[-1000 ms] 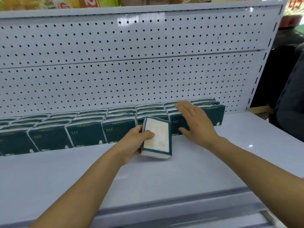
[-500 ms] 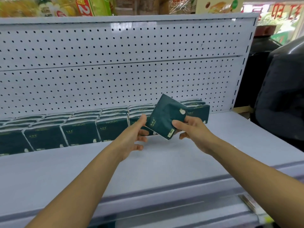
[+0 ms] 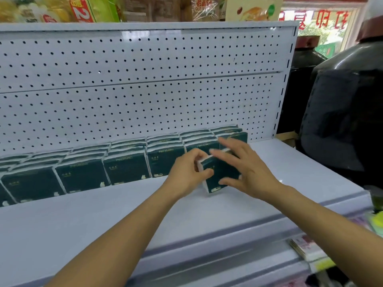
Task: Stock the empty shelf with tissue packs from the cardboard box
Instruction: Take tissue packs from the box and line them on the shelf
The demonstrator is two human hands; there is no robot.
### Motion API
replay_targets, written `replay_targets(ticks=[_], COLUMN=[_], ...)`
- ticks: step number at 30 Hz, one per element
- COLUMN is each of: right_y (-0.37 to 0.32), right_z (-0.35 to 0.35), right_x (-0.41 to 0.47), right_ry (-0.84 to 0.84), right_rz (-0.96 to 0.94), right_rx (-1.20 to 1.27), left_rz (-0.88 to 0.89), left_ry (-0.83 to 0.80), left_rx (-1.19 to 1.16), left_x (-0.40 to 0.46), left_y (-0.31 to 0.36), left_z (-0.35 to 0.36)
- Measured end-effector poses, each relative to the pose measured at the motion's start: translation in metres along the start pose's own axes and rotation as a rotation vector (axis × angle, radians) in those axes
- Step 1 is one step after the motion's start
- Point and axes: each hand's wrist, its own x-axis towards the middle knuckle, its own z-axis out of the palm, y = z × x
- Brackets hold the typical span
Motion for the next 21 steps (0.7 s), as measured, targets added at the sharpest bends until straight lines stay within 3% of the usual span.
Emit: replay_targets(ticks=[4,10,15,21], right_y=[0.023,0.069,0.098,0.108], right_z=[0.005,0.006,0.017,0.038], right_x=[-0.023,-0.030,-0.010,0.017], right_ry=[-0.002,-0.023,-0.083,-0.102], right_rz=[0.101,0.323,0.416,0.399], right_rx=[-0.043,-0.121,-0.153,-0.172], left_rz=[0.025,0.159,0.215,0.240], left_ry=[-0.084,0.230,0.095,0.047], left_rx=[-0.034,0.456,0.881,1.001], left_x=[0.013,0.053,0.082,0.096], left_y=[0.006,-0.027,-0.047,-0.053], left_z=[0.023,0.011,0.005,0.007])
